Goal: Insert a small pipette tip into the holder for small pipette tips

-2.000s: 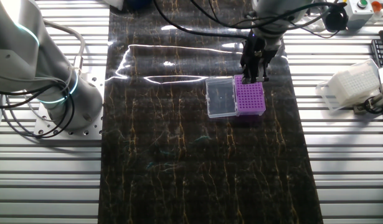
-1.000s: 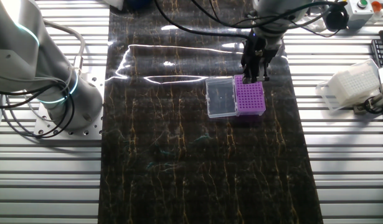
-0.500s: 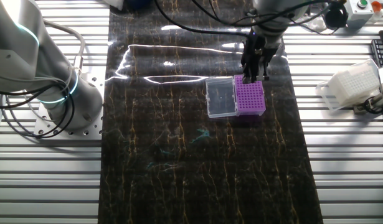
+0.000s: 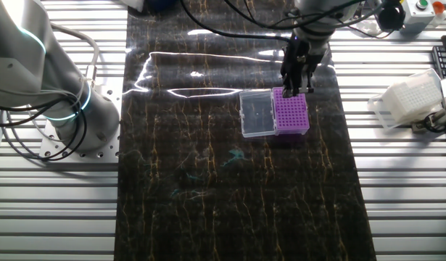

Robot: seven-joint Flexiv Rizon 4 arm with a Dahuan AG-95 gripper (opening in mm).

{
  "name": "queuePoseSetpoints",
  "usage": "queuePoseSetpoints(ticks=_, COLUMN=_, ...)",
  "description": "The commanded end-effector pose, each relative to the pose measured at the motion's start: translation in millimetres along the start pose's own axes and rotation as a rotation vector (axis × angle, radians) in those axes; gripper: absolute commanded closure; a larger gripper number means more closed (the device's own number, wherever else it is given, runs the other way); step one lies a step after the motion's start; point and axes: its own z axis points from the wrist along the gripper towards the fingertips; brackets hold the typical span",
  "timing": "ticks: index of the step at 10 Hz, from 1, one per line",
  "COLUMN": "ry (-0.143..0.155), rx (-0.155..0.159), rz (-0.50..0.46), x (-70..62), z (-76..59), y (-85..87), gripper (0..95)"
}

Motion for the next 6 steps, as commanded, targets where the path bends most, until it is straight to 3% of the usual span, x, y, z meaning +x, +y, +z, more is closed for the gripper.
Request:
queuePoseSetpoints(ticks=1, ry=0.0, rx=0.002, rz=0.0, x=0.0, z=0.0, y=-0.2, gripper=95.0)
queuePoseSetpoints(ticks=6, ry=-0.001, rx=0.005, rz=-0.01, x=0.0, z=0.0, y=-0.2, gripper=95.0)
